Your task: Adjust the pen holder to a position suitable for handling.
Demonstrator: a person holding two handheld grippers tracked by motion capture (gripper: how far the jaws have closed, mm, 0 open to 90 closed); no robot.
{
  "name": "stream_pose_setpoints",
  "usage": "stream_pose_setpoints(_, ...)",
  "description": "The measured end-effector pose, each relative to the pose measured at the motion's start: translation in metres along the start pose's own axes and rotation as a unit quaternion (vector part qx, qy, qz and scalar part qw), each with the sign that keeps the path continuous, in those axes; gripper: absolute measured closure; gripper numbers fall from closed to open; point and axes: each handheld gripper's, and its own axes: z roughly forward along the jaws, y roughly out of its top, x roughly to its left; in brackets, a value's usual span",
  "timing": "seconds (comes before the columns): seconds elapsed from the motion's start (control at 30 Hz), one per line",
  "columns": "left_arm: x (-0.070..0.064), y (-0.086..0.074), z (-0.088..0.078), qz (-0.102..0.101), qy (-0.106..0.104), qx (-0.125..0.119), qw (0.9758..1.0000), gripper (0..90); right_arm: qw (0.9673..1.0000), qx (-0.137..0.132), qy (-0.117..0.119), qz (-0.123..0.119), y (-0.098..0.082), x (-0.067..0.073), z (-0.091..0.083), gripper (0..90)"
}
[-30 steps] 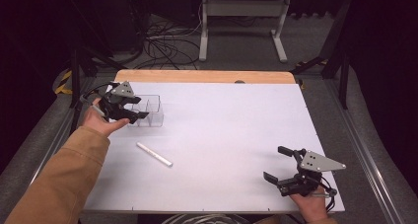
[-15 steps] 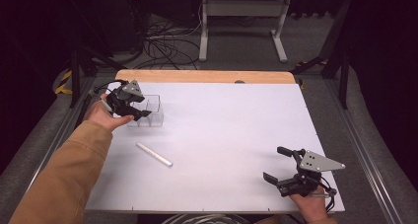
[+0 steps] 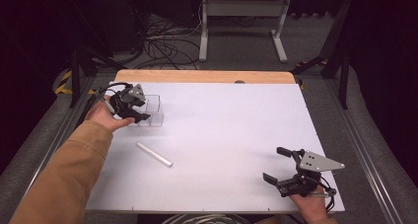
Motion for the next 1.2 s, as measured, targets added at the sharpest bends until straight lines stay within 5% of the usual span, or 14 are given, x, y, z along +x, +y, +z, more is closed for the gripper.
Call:
stream_pose_setpoints(0.67,-0.006,0.002,0.018,0.030,0.021,0.072,0.9967,63.5,1.0000,-0.005,0.005,0.004,-0.001,-0.001,-0.001,1.5)
stream_pose_setpoints(0.83,-0.005,0.001,0.016,0.036,0.000,0.068,0.9971,68.0,1.0000,-0.004,0.006,0.006,-0.001,-0.002,-0.001,1.5)
stream_pose_setpoints(1.03,-0.006,-0.001,0.010,0.050,-0.041,0.064,0.9958,83.5,0.9999,-0.005,0.010,0.010,-0.001,-0.002,0.000,1.5)
stream_pose_setpoints(1.2,-0.007,0.001,0.005,0.039,-0.062,0.056,0.9957,88.0,0.9999,-0.005,0.011,0.012,-0.001,-0.002,0.000,1.5)
